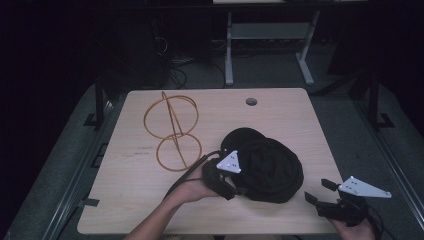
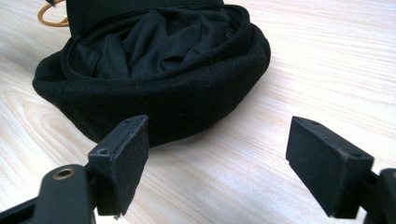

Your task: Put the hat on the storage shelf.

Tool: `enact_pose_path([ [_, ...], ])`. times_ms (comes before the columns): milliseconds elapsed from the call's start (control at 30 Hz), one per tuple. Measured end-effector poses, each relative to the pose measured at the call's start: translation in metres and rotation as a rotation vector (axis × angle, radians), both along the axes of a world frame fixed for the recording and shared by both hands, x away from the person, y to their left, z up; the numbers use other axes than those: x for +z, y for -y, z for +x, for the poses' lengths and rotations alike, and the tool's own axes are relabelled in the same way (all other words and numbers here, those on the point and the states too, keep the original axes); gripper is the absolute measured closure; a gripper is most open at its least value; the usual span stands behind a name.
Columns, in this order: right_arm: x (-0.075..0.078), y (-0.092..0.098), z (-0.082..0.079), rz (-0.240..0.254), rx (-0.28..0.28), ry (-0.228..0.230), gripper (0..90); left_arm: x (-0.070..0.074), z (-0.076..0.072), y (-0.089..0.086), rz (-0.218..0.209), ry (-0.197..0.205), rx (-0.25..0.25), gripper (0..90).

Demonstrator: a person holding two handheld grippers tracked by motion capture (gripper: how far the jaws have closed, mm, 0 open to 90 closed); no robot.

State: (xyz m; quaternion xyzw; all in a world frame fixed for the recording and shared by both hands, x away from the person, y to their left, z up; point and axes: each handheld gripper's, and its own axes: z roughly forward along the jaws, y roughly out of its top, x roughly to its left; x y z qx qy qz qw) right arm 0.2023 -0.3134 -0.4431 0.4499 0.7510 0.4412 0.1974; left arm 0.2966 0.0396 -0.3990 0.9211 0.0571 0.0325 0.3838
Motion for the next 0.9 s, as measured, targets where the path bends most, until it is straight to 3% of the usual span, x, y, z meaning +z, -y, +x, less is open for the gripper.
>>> enact_pose_path([
  [367,0.000,0.002,0.000,0.010,0.000,0.008,20.6,-0.015,0.002,0.038,0.071,-0.058,-0.092,32.5],
  [533,0.000,0.001,0.000,0.010,0.005,0.003,20.5,-0.019,0.003,0.047,0.102,-0.054,-0.121,35.7],
  [733,-0.001,-0.001,0.000,0.009,0.013,0.001,20.5,-0.031,0.006,0.055,0.166,-0.053,-0.147,41.7],
  [867,-0.001,-0.002,0.000,0.003,0.017,0.002,20.5,-0.034,0.008,0.057,0.169,-0.060,-0.147,46.8],
  [900,0.000,-0.002,0.000,0.004,0.017,0.004,20.4,-0.037,0.009,0.060,0.181,-0.083,-0.150,46.3],
])
